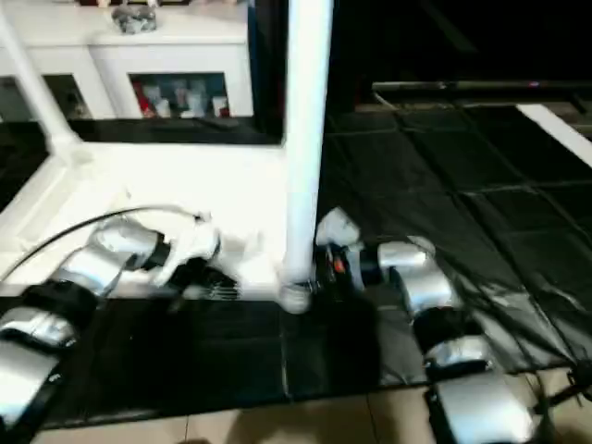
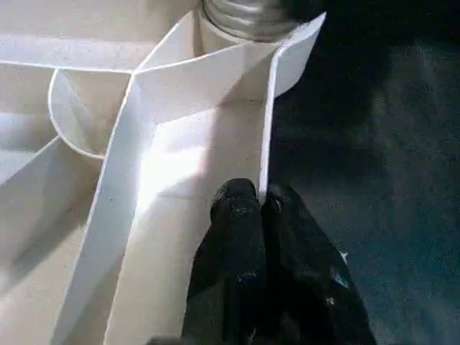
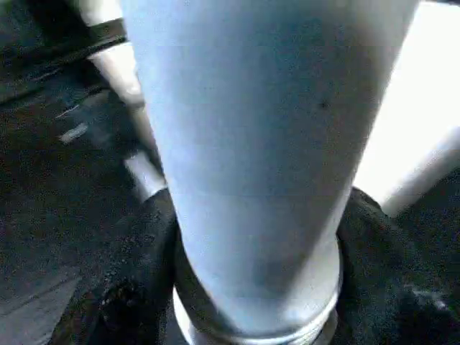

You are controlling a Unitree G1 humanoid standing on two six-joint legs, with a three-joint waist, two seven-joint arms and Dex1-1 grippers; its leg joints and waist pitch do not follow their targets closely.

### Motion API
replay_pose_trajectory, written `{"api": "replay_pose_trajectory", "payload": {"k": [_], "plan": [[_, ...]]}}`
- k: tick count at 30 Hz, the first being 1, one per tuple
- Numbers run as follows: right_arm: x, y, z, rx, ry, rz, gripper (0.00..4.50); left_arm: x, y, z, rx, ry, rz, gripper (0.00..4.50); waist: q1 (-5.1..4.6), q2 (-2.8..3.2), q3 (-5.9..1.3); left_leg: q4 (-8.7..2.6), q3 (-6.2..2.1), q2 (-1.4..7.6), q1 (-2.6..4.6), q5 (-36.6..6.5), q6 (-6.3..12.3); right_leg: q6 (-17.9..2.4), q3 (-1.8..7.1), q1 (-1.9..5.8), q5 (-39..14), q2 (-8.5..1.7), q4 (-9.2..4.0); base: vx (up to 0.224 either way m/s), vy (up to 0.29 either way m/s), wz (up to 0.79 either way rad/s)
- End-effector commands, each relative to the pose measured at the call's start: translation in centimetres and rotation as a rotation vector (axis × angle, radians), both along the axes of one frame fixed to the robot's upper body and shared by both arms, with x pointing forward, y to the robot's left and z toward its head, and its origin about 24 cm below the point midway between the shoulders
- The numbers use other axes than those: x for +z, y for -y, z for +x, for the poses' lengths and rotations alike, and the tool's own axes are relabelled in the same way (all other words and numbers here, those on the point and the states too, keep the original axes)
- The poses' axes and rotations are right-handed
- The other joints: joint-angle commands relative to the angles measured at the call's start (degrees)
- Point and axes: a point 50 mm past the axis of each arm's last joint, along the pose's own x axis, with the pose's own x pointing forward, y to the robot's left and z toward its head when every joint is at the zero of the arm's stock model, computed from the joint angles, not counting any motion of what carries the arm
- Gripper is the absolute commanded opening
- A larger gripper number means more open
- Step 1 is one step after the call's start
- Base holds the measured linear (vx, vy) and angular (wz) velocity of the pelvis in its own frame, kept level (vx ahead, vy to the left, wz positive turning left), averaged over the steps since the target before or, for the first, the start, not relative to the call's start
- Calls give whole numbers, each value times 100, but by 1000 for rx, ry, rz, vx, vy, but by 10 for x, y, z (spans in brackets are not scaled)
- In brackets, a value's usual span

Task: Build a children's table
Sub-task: Rotate leg to tighten

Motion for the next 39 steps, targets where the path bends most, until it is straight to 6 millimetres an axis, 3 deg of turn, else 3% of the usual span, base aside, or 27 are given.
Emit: {"api": "replay_pose_trajectory", "payload": {"k": [1,5,7,10,11,13,16,17,19,24,27,30,39], "plan": [[-16,-31,-5,-52,-82,23,266,22,34,10,48,72,-123,0,-5,-46,-346,-415,-74,201,5,-791,212,-649,408,336,-2053,-489,-550,0,0,0],[-18,-57,2,-225,-129,60,266,26,63,11,127,84,-153,0,-86,-28,-353,-410,-72,187,-8,-684,255,-750,404,330,-1766,-472,-532,0,0,0],[-18,-66,3,-249,-143,68,266,27,73,10,134,86,-168,0,-106,21,-355,-409,-73,193,-8,-696,249,-784,407,331,-1702,-469,-527,0,0,0],[-17,-80,2,-256,-129,50,266,29,88,6,131,107,-174,0,-117,10,-347,-417,-72,197,-6,-763,249,-785,407,329,-1643,-466,-538,0,0,0],[-17,-81,1,-255,-114,45,321,27,86,5,136,114,-162,0,-112,12,-353,-414,-69,187,-8,-775,281,-781,408,339,-1592,-464,-538,0,0,0],[-18,-79,1,-257,-109,45,335,26,81,7,147,121,-148,0,-112,-2,-353,-415,-71,183,-18,-740,331,-799,412,343,-1478,-457,-520,0,0,0],[-20,-72,0,-264,-90,33,356,25,73,9,150,152,-122,0,-108,1,-349,-415,-68,183,-15,-776,353,-788,416,340,-1491,-469,-532,0,0,0],[-21,-64,0,-258,-69,17,386,25,67,9,152,154,-119,0,-110,3,-345,-421,-70,188,-13,-797,349,-797,414,339,-1518,-466,-531,0,0,0],[-19,-50,-2,-228,-36,24,389,23,58,7,127,150,-118,0,-105,-7,-349,-420,-71,190,-21,-798,362,-795,416,349,-1499,-474,-528,0,0,0],[-6,-21,-8,-69,49,46,440,21,40,4,30,154,-111,0,-73,-16,-378,-380,-57,198,-55,-579,625,-870,422,379,-930,-447,-456,0,0,0],[4,-1,-13,33,76,40,446,20,30,0,-51,142,-97,0,-43,-19,-384,-368,-54,211,-56,-555,718,-934,414,369,-787,-442,-425,0,0,0],[16,18,-15,134,84,15,446,17,17,-5,-160,107,-55,0,-22,-4,-379,-366,-54,220,-53,-567,692,-941,407,353,-919,-444,-435,0,0,0],[23,27,-22,443,44,-151,446,19,2,-14,-383,50,38,0,98,-9,-382,-368,-54,230,-34,-633,603,-989,413,333,-968,-455,-426,0,0,0]]}}
